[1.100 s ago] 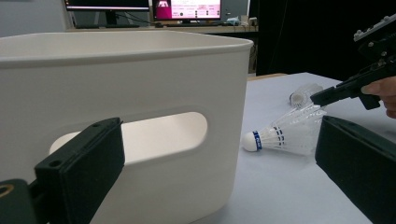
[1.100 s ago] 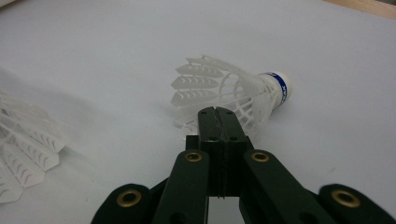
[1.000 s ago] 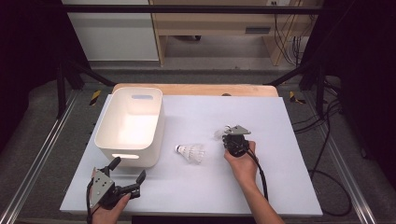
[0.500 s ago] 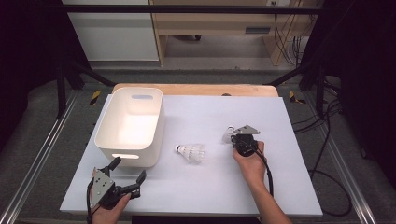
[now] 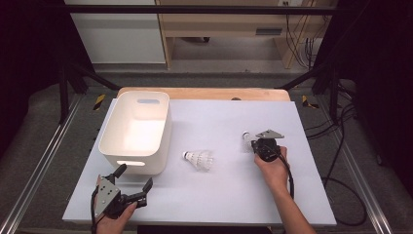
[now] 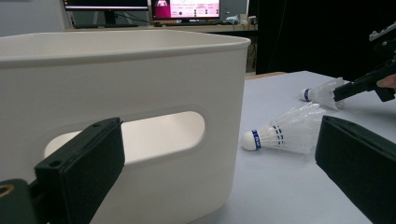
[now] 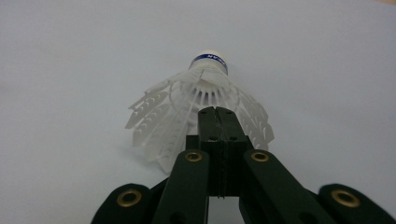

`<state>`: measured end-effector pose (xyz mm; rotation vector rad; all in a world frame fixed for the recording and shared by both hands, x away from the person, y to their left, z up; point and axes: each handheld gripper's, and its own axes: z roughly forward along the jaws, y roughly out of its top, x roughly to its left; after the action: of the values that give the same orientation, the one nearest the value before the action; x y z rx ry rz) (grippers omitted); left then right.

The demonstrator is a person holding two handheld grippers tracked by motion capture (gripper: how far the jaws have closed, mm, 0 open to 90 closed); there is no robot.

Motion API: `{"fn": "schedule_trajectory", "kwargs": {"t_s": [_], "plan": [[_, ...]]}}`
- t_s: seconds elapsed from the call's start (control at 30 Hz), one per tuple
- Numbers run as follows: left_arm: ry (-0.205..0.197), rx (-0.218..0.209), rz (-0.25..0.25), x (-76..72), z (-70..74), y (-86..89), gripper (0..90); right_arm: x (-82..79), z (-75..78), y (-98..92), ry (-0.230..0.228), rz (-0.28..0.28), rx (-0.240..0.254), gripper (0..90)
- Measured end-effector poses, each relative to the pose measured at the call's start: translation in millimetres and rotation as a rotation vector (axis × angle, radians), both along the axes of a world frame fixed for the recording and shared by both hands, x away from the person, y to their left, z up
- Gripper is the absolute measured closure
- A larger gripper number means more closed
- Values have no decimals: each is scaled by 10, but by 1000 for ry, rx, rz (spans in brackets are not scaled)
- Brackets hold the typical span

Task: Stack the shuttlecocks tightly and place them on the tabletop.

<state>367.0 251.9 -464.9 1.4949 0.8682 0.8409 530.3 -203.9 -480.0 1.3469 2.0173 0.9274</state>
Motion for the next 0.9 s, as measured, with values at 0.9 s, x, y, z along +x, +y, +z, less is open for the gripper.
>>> {"fn": "schedule_trajectory", "kwargs": {"t_s": [0.9], "plan": [[4, 2, 2, 1, -2, -1, 17, -5, 35, -105, -7, 2, 30, 900]]}}
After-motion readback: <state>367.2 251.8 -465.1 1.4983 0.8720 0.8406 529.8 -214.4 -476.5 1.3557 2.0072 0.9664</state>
